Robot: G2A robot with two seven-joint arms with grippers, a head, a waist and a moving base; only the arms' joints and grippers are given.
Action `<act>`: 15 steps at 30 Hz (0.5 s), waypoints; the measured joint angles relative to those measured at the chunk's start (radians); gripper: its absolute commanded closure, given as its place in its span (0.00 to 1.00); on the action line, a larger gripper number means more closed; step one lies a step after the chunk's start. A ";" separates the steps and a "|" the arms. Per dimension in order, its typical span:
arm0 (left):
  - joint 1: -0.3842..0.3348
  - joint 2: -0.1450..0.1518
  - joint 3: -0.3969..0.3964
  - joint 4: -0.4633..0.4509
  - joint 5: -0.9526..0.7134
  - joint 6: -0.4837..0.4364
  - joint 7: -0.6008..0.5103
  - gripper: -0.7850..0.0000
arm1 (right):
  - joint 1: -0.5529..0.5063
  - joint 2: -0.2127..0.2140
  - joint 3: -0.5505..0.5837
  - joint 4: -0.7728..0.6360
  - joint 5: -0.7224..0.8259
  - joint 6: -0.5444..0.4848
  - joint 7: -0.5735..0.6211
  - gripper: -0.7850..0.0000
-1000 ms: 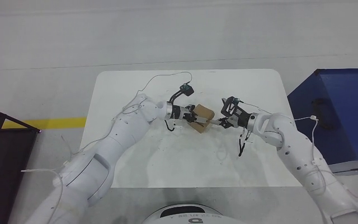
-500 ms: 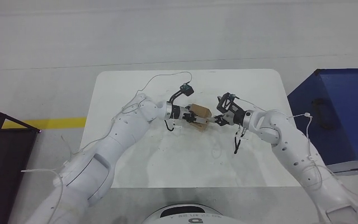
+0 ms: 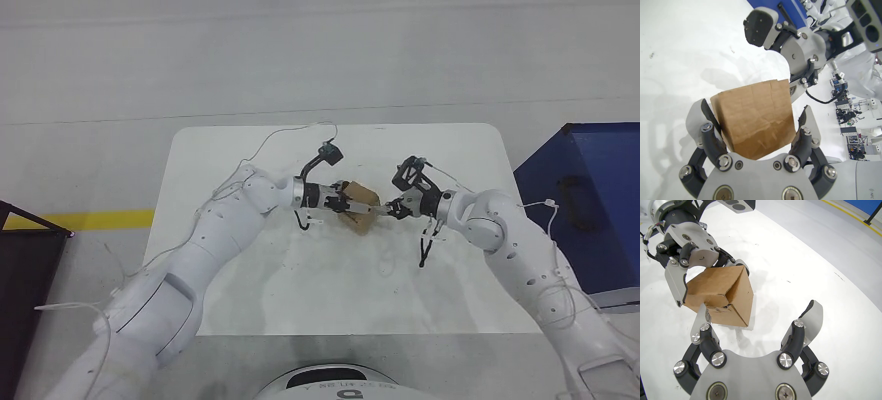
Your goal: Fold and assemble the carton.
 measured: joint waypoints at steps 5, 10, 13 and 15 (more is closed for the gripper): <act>0.014 0.019 -0.041 -0.011 -0.054 -0.040 -0.015 0.00 | 0.005 -0.001 0.013 0.019 0.026 0.000 0.018 0.00; 0.031 0.046 -0.087 -0.016 -0.067 -0.056 -0.014 0.00 | 0.003 0.004 0.041 0.036 0.045 -0.015 0.031 0.00; 0.045 0.058 -0.109 -0.027 -0.085 -0.068 -0.012 0.00 | -0.003 0.008 0.057 0.037 0.036 -0.016 0.047 0.00; 0.053 0.063 -0.119 -0.035 -0.102 -0.081 -0.015 0.00 | -0.006 0.011 0.067 0.034 0.022 -0.010 0.063 0.00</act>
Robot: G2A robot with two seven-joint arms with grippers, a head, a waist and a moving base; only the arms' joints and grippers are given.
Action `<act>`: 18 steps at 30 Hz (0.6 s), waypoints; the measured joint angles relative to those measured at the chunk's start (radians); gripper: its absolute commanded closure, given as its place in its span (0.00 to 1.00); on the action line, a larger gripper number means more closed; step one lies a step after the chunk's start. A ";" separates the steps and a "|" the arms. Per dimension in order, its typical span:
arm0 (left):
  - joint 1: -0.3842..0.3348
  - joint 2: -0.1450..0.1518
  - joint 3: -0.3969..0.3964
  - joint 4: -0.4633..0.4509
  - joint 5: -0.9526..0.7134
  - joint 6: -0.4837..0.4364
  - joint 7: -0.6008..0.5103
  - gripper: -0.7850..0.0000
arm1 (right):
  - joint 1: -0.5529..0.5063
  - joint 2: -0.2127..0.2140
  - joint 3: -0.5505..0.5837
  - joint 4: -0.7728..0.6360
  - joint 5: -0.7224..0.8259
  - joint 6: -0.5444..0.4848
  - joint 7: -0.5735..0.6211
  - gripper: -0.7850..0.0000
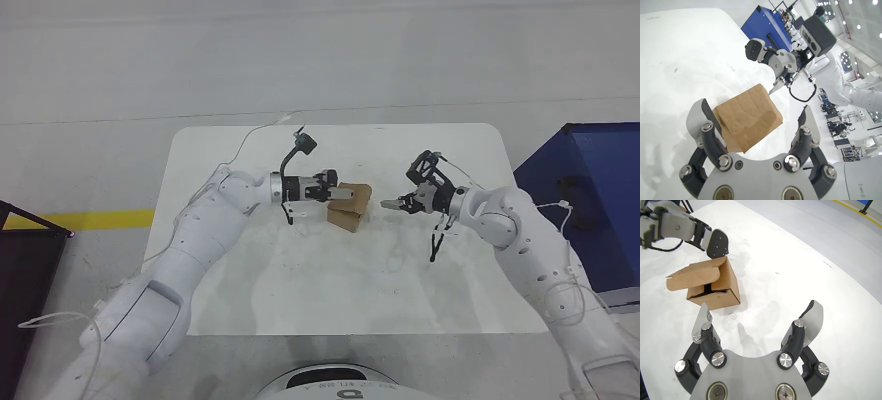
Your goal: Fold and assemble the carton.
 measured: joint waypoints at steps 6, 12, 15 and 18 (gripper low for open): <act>0.019 0.006 -0.014 0.013 -0.066 -0.035 -0.011 0.00 | -0.040 0.008 0.038 -0.057 -0.029 0.012 -0.038 0.00; 0.022 0.008 -0.011 0.055 -0.125 -0.009 -0.077 0.00 | -0.056 -0.003 0.004 -0.112 -0.069 0.077 -0.062 0.00; 0.030 0.013 -0.018 0.063 -0.151 -0.012 -0.105 0.00 | -0.044 -0.009 -0.015 -0.109 -0.080 0.086 -0.060 0.00; 0.039 0.015 -0.020 0.064 -0.189 -0.005 -0.141 0.00 | -0.031 -0.014 -0.025 -0.102 -0.084 0.091 -0.059 0.00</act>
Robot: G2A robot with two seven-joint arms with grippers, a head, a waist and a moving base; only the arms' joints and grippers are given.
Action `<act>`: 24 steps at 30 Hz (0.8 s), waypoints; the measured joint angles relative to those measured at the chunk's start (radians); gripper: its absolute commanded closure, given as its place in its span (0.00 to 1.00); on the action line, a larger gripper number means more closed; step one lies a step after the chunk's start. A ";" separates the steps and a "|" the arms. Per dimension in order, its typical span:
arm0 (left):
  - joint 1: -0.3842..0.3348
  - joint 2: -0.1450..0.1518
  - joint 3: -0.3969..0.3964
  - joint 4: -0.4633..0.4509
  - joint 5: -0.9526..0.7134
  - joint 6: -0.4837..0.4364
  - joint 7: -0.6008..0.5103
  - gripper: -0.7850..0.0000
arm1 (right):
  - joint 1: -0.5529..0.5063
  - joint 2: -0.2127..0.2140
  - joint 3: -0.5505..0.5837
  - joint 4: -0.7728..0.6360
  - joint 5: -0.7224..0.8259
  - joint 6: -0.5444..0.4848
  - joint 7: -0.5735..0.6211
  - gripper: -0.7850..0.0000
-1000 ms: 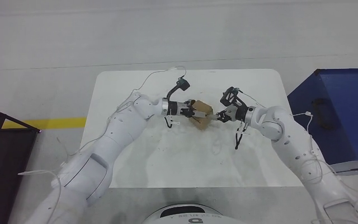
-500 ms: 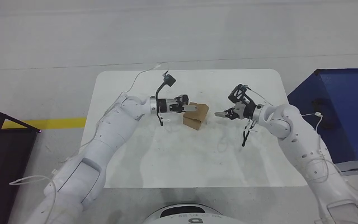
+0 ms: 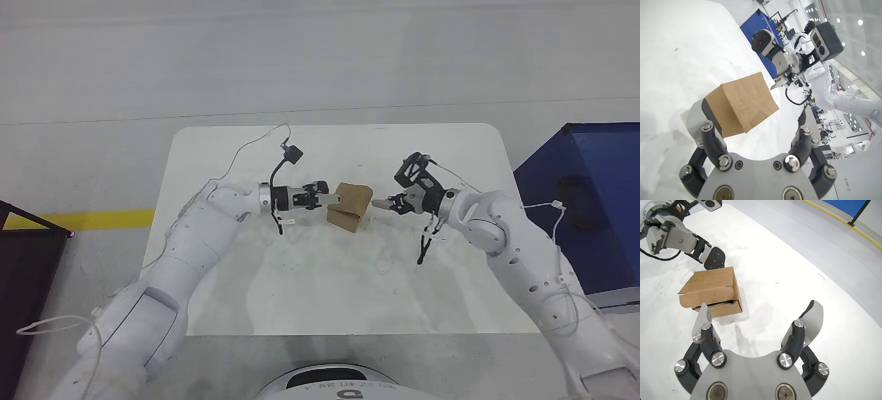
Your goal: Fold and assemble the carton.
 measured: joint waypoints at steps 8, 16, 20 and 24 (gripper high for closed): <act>0.001 -0.006 0.018 -0.008 -0.060 0.011 -0.028 0.00 | 0.027 -0.010 -0.017 0.008 0.001 0.005 0.026 0.00; -0.022 -0.019 0.043 0.003 -0.076 0.023 -0.039 0.00 | 0.052 -0.019 -0.033 0.017 -0.002 0.014 0.047 0.00; -0.028 -0.022 0.051 0.013 -0.081 0.022 -0.039 0.00 | 0.048 -0.017 -0.016 0.027 0.004 0.006 0.045 0.00; -0.034 -0.022 0.055 0.022 -0.084 0.021 -0.038 0.00 | 0.037 -0.013 -0.001 0.027 -0.021 -0.005 0.043 0.00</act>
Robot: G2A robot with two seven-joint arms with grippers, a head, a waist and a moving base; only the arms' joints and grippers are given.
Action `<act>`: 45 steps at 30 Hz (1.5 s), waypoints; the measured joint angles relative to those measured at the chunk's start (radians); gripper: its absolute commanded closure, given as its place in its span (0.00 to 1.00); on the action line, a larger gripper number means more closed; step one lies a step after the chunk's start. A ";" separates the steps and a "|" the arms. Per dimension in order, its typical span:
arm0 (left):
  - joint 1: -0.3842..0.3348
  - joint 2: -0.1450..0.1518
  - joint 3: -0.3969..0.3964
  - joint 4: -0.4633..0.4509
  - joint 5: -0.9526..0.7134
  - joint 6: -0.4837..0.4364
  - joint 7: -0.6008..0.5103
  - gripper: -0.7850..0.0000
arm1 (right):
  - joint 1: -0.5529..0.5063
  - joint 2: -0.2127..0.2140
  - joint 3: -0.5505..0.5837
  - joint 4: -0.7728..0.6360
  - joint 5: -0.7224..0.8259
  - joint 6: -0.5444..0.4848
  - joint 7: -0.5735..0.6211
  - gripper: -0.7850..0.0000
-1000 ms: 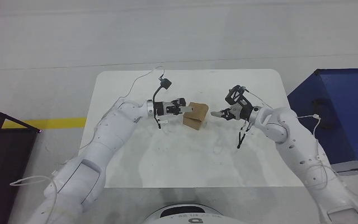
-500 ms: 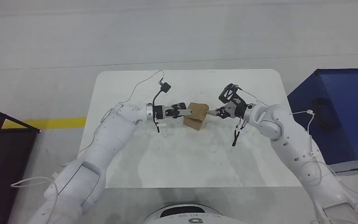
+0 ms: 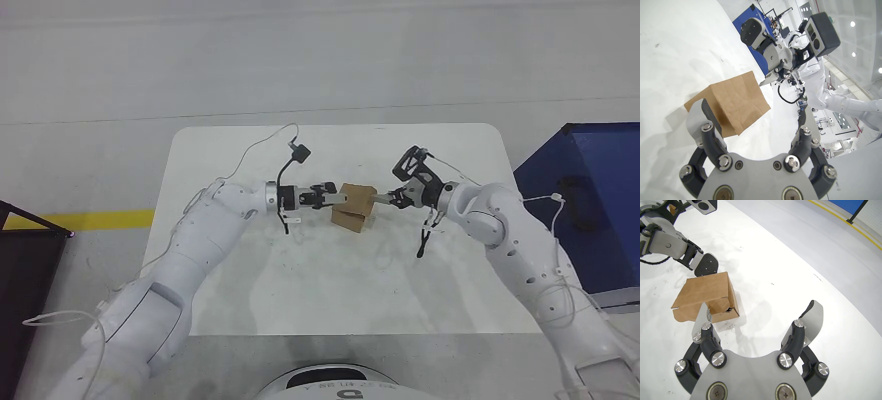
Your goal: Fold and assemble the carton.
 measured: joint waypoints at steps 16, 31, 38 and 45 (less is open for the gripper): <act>-0.006 0.002 0.019 -0.005 -0.011 -0.002 0.002 0.00 | -0.025 0.000 0.018 -0.020 -0.056 0.015 0.008 0.00; -0.007 0.002 0.040 -0.008 0.013 -0.004 0.004 0.00 | 0.009 -0.020 -0.041 -0.025 -0.068 0.015 0.037 0.00; -0.010 0.001 0.043 0.000 0.030 -0.002 0.005 0.00 | 0.019 -0.025 -0.049 -0.005 -0.063 0.017 0.046 0.00; -0.008 0.002 0.036 0.004 0.024 -0.012 0.012 0.00 | -0.008 -0.008 0.046 0.049 0.017 -0.056 0.001 0.10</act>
